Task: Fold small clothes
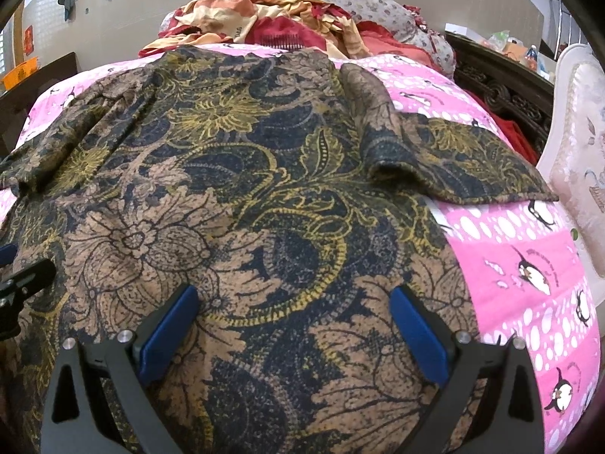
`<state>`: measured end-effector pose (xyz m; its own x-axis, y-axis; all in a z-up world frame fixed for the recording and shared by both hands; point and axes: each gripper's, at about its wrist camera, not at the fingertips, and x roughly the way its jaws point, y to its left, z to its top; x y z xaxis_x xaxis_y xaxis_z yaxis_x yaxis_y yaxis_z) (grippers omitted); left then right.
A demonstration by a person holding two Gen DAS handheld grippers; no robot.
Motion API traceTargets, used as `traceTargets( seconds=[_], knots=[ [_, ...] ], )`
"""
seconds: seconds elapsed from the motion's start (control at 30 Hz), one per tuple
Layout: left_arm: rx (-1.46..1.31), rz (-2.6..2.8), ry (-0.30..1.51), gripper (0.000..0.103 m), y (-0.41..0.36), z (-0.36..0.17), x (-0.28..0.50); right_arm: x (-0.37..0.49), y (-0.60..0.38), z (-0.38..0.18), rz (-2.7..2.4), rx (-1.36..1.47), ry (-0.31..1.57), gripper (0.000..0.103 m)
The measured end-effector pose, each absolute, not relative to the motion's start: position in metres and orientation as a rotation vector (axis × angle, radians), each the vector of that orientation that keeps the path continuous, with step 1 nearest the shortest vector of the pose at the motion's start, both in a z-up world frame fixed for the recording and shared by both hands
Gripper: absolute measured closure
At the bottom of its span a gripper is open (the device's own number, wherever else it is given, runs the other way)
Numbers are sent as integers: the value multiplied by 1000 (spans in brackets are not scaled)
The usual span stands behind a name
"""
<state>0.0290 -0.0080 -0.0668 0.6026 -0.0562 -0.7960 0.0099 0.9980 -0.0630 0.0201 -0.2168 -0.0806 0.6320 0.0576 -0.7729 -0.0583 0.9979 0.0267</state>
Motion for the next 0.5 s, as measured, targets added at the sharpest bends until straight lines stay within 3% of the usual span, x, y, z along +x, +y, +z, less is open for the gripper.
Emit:
traceTargets(
  seconds=[0.5],
  knots=[
    [-54, -34, 907, 17, -7, -67, 26, 16, -209, -79, 23, -57, 863, 0]
  ],
)
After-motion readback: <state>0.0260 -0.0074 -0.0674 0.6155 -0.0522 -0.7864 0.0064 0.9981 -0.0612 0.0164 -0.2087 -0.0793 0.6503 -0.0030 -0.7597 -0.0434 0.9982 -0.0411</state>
